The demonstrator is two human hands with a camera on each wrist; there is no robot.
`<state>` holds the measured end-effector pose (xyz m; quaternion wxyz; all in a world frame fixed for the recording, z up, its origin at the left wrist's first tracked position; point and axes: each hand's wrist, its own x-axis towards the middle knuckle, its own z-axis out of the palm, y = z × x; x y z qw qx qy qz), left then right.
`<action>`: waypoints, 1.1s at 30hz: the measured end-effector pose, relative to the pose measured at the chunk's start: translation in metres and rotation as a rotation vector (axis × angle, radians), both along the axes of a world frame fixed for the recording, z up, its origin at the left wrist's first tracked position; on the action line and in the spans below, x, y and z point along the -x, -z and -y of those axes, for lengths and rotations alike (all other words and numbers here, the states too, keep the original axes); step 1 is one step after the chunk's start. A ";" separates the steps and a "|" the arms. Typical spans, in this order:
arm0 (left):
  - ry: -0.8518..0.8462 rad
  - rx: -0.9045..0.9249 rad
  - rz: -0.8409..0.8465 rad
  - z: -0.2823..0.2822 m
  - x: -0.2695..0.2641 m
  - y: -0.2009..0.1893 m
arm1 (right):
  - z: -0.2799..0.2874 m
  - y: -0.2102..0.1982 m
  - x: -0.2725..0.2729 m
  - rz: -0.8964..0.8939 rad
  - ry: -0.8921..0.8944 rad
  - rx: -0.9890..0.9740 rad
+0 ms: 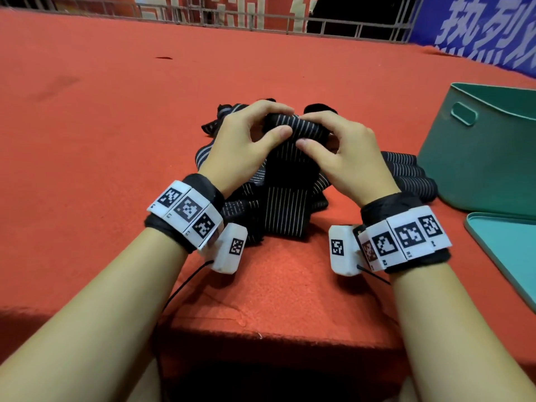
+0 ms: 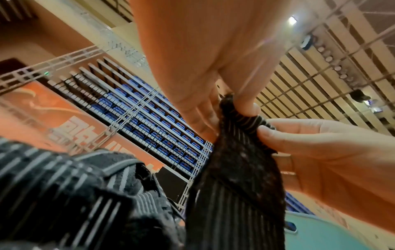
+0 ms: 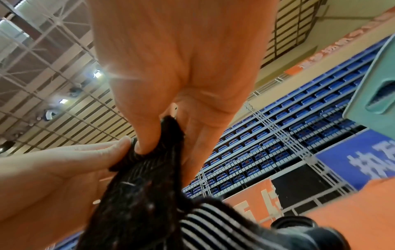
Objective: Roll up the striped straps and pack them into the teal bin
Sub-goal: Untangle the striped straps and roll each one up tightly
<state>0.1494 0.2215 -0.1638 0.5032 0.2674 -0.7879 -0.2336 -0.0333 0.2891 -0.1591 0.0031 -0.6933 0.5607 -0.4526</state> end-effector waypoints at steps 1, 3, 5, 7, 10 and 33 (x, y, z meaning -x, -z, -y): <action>0.010 -0.042 -0.023 0.000 0.001 0.000 | 0.001 0.001 0.000 0.028 -0.013 0.001; 0.095 -0.205 -0.091 -0.001 0.003 -0.001 | 0.004 0.002 -0.001 0.136 -0.050 -0.003; 0.262 -0.388 -0.114 -0.004 0.006 0.000 | 0.006 0.004 -0.001 0.324 -0.097 -0.030; 0.342 -0.470 -0.082 -0.007 0.009 0.001 | 0.008 0.004 -0.001 0.489 -0.161 -0.100; 0.365 -0.509 -0.041 -0.011 0.010 0.002 | 0.009 0.005 -0.006 0.576 -0.234 -0.182; -0.050 -0.318 -0.262 -0.007 0.007 0.006 | 0.015 0.016 -0.011 0.628 -0.179 -0.272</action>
